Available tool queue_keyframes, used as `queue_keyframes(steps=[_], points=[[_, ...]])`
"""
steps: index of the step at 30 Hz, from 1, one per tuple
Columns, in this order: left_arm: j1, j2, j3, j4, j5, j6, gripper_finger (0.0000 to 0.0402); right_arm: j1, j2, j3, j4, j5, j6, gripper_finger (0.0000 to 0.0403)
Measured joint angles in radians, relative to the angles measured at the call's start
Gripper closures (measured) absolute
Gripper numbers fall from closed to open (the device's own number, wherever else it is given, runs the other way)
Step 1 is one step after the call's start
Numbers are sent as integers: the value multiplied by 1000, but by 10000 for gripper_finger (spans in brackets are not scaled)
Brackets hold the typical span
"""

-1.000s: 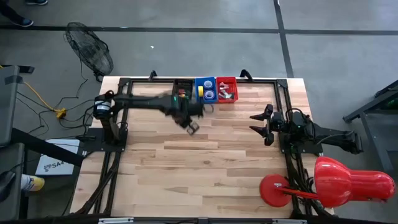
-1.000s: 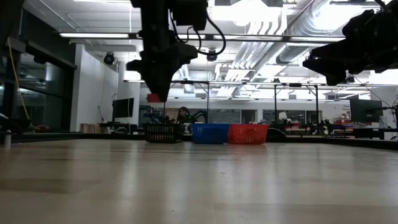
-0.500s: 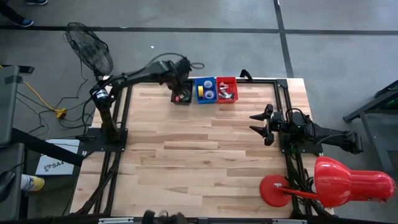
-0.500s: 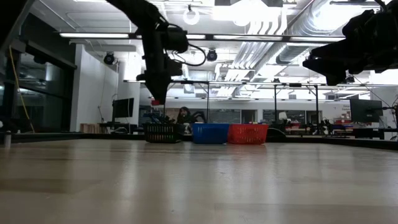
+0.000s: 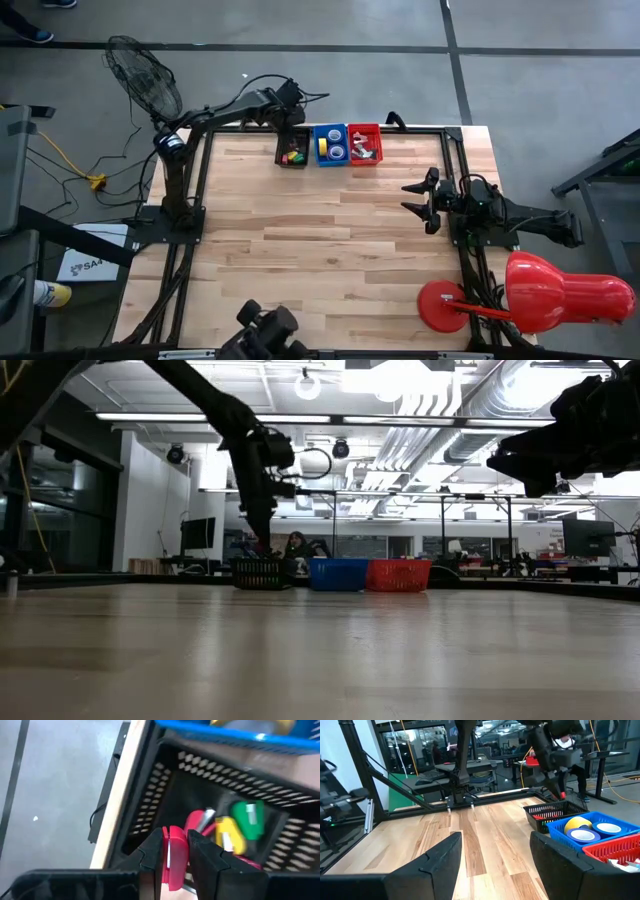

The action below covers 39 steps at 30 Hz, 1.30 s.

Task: Pick and place Stapler, Stapler remover, tape
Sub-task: Put the red stapler into the black bin, then return to Home Position

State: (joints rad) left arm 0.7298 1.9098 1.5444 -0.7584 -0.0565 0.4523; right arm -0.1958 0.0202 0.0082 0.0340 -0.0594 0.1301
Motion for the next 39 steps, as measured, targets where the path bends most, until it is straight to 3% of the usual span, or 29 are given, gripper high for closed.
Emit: queue_keyframes(steps=[9,24,39], points=[[29,71,0,71,58,97,334,0,0,0,0,0,0,176],[29,84,0,127,117,228,333,0,0,0,0,0,0,176],[29,84,0,127,133,228,243,0,0,0,0,0,0,176]])
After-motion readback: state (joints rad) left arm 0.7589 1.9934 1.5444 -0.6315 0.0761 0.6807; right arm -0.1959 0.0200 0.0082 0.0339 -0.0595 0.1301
